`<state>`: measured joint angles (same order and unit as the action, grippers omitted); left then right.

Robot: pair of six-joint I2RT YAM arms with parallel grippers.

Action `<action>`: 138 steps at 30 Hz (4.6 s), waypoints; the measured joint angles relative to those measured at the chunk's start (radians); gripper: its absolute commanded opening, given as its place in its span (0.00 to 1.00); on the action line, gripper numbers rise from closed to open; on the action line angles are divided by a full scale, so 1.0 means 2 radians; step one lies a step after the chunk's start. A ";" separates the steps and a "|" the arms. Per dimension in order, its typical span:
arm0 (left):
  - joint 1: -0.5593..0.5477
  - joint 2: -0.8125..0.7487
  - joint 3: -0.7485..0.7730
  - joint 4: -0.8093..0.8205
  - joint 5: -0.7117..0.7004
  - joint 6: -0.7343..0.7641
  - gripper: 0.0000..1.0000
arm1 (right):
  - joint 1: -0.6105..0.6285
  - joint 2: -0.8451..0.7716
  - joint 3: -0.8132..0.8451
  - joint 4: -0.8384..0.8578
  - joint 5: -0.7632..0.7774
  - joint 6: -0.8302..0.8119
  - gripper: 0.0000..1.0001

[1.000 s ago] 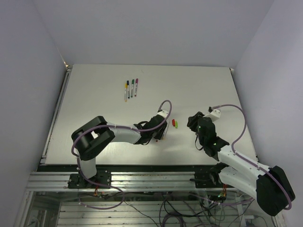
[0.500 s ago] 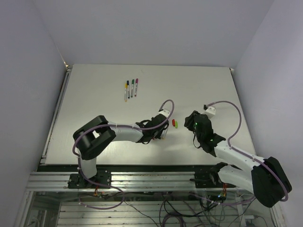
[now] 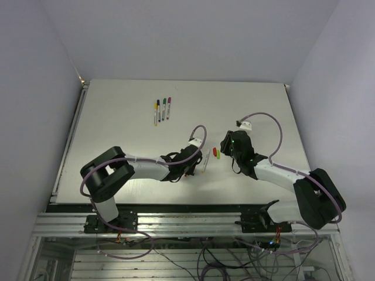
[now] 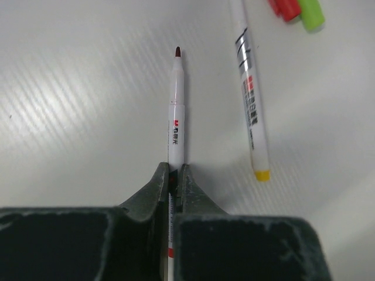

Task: Insert the pens into the pen caps

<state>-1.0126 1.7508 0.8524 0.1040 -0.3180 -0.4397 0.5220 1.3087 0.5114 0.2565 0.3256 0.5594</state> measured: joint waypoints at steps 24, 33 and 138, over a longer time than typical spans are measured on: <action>0.001 -0.030 -0.024 -0.026 -0.006 -0.024 0.07 | 0.008 0.093 0.035 0.015 -0.084 -0.023 0.26; 0.002 -0.030 -0.024 -0.026 -0.006 -0.026 0.07 | 0.014 0.111 0.038 0.005 -0.077 -0.021 0.27; 0.014 -0.150 -0.221 0.514 0.169 0.009 0.07 | 0.040 -0.087 -0.172 0.546 -0.104 0.085 0.00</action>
<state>-0.9852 1.4506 0.4103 1.1316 0.0193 -0.4225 0.6029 1.1339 0.1665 1.3476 0.1184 0.7288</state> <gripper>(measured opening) 0.101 0.046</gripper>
